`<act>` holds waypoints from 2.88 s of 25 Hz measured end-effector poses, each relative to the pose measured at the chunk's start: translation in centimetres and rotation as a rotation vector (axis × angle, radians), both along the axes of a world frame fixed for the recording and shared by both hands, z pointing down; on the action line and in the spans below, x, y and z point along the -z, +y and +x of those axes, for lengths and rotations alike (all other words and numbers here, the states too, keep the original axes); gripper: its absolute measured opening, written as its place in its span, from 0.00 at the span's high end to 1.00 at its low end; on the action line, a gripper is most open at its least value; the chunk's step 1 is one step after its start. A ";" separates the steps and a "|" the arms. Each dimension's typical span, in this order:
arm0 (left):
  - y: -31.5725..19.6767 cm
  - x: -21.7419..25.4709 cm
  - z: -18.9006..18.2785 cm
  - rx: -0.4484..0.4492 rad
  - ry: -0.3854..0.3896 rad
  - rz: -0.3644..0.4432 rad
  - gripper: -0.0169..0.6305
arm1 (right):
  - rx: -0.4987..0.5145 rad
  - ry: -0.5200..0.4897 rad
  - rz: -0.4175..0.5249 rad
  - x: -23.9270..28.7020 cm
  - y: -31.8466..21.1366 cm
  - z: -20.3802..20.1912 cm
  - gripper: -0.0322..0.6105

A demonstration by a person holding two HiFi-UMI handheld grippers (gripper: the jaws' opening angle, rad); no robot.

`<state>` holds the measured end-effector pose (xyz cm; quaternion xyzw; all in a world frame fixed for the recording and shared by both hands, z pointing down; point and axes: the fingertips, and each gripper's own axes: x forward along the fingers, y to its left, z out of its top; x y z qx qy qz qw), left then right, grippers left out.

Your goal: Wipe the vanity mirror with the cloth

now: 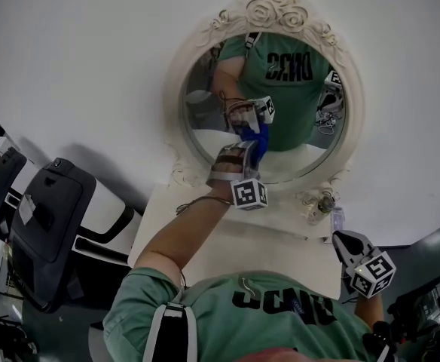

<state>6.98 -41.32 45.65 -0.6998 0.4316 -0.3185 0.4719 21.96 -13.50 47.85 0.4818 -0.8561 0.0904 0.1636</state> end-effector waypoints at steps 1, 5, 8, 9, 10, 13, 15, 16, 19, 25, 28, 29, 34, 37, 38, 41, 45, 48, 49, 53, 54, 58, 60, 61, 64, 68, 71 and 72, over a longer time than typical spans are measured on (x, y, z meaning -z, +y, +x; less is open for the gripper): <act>0.3 -0.1 1.5 -0.023 -0.006 0.006 0.90 | -0.009 -0.002 -0.001 -0.1 0.2 0.4 0.93; 2.1 -0.6 7.6 -0.117 -0.026 0.009 0.90 | -0.042 -0.007 -0.011 -0.6 1.1 2.1 0.93; 3.5 -1.1 12.4 -0.189 -0.049 0.010 0.90 | -0.073 -0.010 -0.013 -0.8 1.9 3.5 0.93; 3.9 -1.2 13.9 -0.213 -0.060 0.010 0.89 | -0.084 -0.012 -0.013 -0.9 2.2 3.9 0.93; 4.4 -1.4 15.4 -0.236 -0.068 0.007 0.89 | -0.095 -0.014 -0.013 -1.0 2.5 4.3 0.93; 5.7 -1.9 19.2 -0.300 -0.083 -0.007 0.89 | -0.124 -0.020 -0.014 -1.3 3.3 5.3 0.93; 6.0 -2.3 20.4 -0.309 -0.088 -0.012 0.89 | -0.146 -0.027 -0.015 -1.3 3.9 5.9 0.93; 6.0 -2.3 20.5 -0.306 -0.089 -0.003 0.90 | -0.158 -0.031 -0.018 -1.3 4.3 6.2 0.93; 5.9 -2.3 20.6 -0.307 -0.095 0.008 0.89 | -0.183 -0.036 -0.024 -1.4 4.9 7.1 0.93; 6.4 -1.3 17.7 -0.306 -0.046 -0.024 0.89 | -0.142 -0.034 -0.006 -0.8 4.1 5.9 0.93; 5.0 -0.5 12.3 -0.233 -0.001 -0.026 0.89 | -0.099 -0.028 0.001 -0.6 3.0 4.7 0.93; 4.3 -0.3 9.9 -0.196 0.012 -0.028 0.89 | -0.082 -0.026 0.004 -0.5 2.7 4.1 0.93; 0.5 -1.4 -2.7 0.020 0.029 -0.069 0.89 | 0.001 -0.007 0.011 0.1 0.9 0.9 0.93; -1.3 -2.2 -8.9 0.136 0.018 -0.079 0.89 | 0.034 0.000 0.015 0.3 0.2 -0.5 0.93; -1.7 -2.4 -10.6 0.166 0.018 -0.081 0.89 | 0.041 0.002 0.016 0.4 0.0 -0.8 0.93; -2.7 -3.1 -14.3 0.235 0.024 -0.096 0.89 | 0.053 0.007 0.017 0.5 -0.3 -1.5 0.93; -3.6 -4.3 -17.3 0.301 0.023 -0.116 0.89 | 0.051 0.015 0.016 0.7 -0.5 -1.6 0.93; -4.5 -4.6 -18.1 0.324 0.027 -0.121 0.89 | 0.045 0.022 0.017 0.9 -0.5 -1.4 0.93; -4.7 -4.6 -18.0 0.326 0.031 -0.123 0.89 | 0.043 0.023 0.017 0.8 -0.5 -1.4 0.93; -5.0 -4.7 -17.8 0.328 0.057 -0.133 0.89 | 0.035 0.027 0.012 0.8 -0.3 -1.3 0.93; -4.9 -4.7 -17.8 0.325 0.055 -0.133 0.89 | 0.033 0.028 0.011 0.7 -0.2 -1.3 0.93; -4.4 -4.5 -15.4 0.277 0.026 -0.125 0.89 | 0.027 0.026 0.010 0.6 -0.2 -1.0 0.93; -3.6 -4.2 -12.7 0.229 0.015 -0.113 0.89 | 0.026 0.026 0.008 0.5 0.0 -1.0 0.93; -3.2 -4.0 -11.2 0.203 0.016 -0.110 0.89 | 0.025 0.027 0.006 0.5 0.1 -0.9 0.93; -1.9 -3.4 -6.6 0.129 0.031 -0.102 0.89 | 0.013 0.024 0.004 0.4 0.6 -0.5 0.93; -0.2 -2.7 -0.9 0.030 0.030 -0.087 0.89 | -0.018 0.019 -0.001 0.2 1.5 0.6 0.93; 1.3 -2.4 3.5 -0.047 0.017 -0.079 0.89 | -0.039 0.017 -0.002 0.0 2.3 1.5 0.93; 1.6 -2.5 5.0 -0.071 0.011 -0.076 0.89 | -0.046 0.015 -0.002 -0.1 2.4 1.8 0.93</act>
